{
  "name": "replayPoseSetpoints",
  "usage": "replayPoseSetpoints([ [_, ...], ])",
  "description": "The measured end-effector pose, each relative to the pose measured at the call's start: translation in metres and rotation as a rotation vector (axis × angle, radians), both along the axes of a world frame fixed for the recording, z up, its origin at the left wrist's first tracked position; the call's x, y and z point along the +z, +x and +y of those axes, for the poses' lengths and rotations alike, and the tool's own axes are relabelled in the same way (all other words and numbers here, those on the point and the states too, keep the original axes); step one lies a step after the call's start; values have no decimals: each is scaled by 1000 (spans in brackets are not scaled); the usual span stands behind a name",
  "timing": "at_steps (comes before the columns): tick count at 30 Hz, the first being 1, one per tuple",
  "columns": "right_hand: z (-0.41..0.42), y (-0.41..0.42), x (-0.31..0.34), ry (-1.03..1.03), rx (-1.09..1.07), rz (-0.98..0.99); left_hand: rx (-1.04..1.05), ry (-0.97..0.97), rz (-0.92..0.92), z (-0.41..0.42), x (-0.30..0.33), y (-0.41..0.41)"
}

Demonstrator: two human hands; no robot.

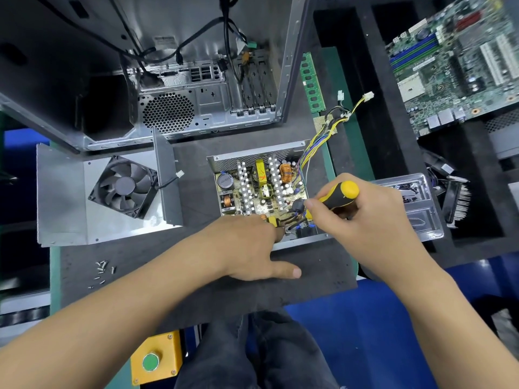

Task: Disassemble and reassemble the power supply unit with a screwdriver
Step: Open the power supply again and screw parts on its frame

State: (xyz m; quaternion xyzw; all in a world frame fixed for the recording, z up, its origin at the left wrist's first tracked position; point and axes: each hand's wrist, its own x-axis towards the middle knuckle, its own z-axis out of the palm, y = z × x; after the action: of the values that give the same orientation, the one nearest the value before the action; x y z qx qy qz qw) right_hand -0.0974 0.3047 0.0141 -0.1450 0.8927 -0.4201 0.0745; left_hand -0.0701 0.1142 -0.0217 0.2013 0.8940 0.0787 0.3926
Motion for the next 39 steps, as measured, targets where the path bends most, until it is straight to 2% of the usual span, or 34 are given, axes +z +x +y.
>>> replayPoseSetpoints([
  [16,-11,3,2,99,101,37,13,20,-13,0,1,-2],
  [26,-2,0,4,52,1,27,20,8,-26,0,1,-2],
  [39,-2,-1,2,40,-8,5,30,25,-41,-1,2,-2],
])
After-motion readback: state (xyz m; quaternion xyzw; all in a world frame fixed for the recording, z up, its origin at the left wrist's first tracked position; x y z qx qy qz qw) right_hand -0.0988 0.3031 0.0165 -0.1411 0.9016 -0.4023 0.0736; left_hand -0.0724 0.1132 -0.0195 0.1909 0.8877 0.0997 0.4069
